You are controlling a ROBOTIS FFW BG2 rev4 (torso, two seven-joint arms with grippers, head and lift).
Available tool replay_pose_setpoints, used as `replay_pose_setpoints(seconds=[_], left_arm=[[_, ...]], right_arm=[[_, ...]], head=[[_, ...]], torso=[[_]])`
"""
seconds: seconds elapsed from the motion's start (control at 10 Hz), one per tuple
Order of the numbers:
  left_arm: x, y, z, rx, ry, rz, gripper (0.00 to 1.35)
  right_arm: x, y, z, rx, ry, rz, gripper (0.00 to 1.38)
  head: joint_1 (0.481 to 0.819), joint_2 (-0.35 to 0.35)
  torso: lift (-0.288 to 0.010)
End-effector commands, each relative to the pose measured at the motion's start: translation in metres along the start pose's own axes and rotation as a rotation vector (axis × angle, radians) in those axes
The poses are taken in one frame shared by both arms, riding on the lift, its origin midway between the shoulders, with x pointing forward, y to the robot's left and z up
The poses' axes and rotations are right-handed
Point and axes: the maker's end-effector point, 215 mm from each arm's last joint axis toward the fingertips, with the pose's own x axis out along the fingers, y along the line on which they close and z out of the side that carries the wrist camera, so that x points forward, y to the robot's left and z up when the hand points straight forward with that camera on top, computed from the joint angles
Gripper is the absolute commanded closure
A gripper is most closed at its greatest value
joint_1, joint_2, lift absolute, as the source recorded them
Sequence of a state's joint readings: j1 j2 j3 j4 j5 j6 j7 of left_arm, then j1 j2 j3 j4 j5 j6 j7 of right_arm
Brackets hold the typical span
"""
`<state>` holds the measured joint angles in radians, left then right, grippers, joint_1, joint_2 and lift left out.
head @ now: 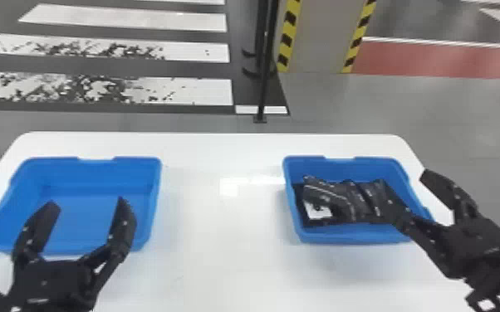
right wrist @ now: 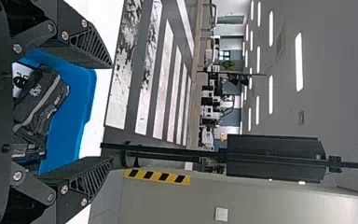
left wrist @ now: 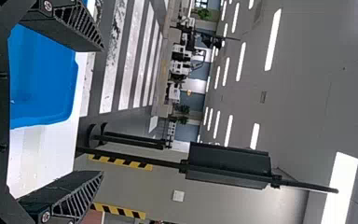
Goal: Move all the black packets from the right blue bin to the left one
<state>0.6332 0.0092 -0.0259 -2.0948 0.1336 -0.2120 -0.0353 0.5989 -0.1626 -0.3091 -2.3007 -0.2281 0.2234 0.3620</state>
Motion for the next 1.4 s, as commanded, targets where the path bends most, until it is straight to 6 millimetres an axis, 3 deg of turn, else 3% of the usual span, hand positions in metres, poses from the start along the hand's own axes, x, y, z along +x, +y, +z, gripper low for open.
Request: replay_pose_setpoints(seconds=[0.0, 0.7, 0.9, 1.1, 1.3], left_arm=[[0.0, 0.0, 0.0, 0.0, 0.001, 0.0, 0.09], [0.0, -0.001, -0.001, 0.001, 0.004, -0.006, 0.09], [0.002, -0.007, 0.001, -0.003, -0.003, -0.02, 0.09], [0.004, -0.009, 0.002, -0.004, -0.005, -0.026, 0.09], [0.005, -0.01, 0.003, -0.004, -0.007, -0.029, 0.09]], right_arm=[[0.0, 0.0, -0.002, 0.008, 0.002, 0.001, 0.36], [0.009, -0.006, -0.007, 0.025, 0.013, -0.004, 0.35], [0.042, -0.012, -0.021, 0.056, 0.045, 0.038, 0.35], [0.08, -0.005, -0.038, 0.084, 0.092, 0.083, 0.35], [0.113, 0.001, -0.089, 0.129, 0.228, 0.117, 0.36]], head=[[0.695, -0.11], [0.695, -0.112], [0.695, -0.115], [0.695, -0.112], [0.695, -0.097]], torso=[[-0.14], [-0.14], [-0.14], [-0.14], [-0.14]])
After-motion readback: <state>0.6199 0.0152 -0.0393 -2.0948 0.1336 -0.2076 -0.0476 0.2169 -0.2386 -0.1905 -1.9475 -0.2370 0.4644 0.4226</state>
